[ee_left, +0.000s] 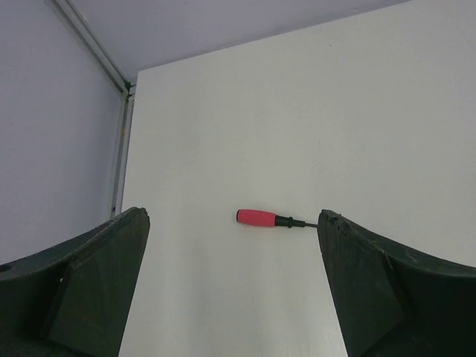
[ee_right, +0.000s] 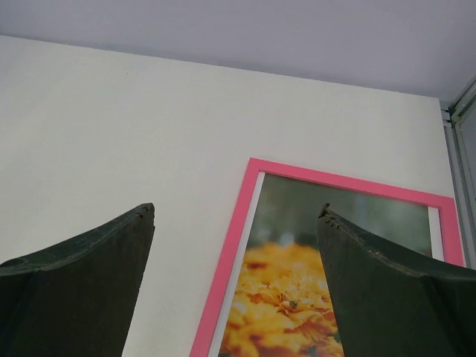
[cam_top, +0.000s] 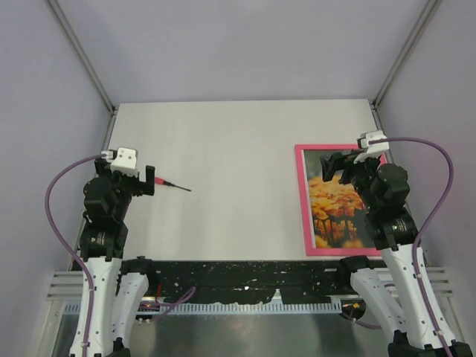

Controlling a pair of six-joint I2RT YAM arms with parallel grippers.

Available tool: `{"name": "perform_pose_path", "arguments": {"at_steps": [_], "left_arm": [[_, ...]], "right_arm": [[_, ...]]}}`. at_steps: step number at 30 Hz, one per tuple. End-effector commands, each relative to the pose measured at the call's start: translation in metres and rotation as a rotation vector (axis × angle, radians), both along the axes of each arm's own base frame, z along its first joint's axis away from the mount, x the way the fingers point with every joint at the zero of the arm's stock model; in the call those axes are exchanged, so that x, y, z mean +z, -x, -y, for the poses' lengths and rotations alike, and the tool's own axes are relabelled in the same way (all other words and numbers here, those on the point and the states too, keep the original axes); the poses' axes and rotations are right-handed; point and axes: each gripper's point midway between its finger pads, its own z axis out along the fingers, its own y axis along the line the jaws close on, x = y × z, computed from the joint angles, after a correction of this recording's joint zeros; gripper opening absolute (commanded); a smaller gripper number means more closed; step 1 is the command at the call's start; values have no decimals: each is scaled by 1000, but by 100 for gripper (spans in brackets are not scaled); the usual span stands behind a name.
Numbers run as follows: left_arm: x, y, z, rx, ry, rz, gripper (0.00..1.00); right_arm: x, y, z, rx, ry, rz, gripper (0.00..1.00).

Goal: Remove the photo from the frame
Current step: Turn over the photo frame at the center of the board.

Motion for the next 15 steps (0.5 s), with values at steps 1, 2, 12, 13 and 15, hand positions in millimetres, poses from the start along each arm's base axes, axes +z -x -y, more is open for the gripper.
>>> {"name": "perform_pose_path", "arguments": {"at_steps": [1, 2, 12, 13, 15], "left_arm": [[14, -3, 3, -17, 8, 52, 100], [14, -2, 3, -19, 3, 62, 100], [38, 3, 13, -93, -18, 82, 100], [36, 4, 8, -72, -38, 65, 100], [26, 6, -3, -16, -58, 25, 100]], "right_arm": [[27, 0, 2, -25, -60, 68, 94], [22, -1, 2, -17, -37, 65, 94], [-7, -15, 0, 48, 142, 24, 96], [-10, -16, -1, 50, 142, 0, 97], [-12, -20, 0, 40, 125, -41, 100]]}}
